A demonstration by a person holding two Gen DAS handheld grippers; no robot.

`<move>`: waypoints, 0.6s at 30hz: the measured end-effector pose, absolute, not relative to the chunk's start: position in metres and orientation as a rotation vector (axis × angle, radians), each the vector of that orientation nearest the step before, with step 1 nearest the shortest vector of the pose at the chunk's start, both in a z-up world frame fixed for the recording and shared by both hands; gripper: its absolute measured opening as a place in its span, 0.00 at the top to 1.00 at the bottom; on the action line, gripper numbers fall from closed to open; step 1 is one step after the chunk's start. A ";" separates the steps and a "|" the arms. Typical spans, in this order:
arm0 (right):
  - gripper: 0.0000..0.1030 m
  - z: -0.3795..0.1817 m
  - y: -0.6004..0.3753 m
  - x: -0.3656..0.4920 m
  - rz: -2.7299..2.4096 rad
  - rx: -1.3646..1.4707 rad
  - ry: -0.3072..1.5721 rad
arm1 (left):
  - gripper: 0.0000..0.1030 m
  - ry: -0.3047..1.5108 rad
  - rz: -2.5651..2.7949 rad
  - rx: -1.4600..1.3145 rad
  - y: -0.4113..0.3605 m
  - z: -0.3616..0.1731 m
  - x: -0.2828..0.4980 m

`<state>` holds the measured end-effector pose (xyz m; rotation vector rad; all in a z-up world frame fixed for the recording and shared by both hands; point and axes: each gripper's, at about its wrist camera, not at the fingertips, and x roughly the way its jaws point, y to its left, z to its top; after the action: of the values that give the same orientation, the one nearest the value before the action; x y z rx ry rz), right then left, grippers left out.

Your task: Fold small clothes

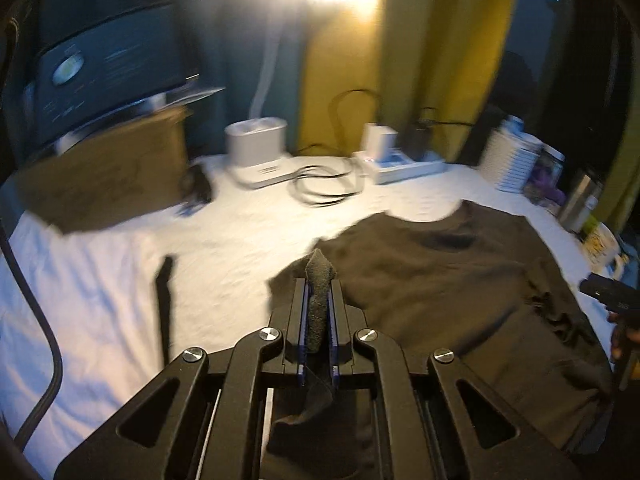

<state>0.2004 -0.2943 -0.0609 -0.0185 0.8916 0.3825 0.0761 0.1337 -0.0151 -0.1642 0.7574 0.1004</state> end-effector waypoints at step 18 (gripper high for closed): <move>0.06 -0.069 -0.341 0.196 0.349 0.051 0.884 | 0.92 0.968 -0.110 -0.161 0.032 -0.063 0.170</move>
<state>0.1960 -0.3409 -0.0686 0.0512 0.8840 0.3489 0.1697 0.0320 -0.0625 -0.1612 0.9677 -0.1099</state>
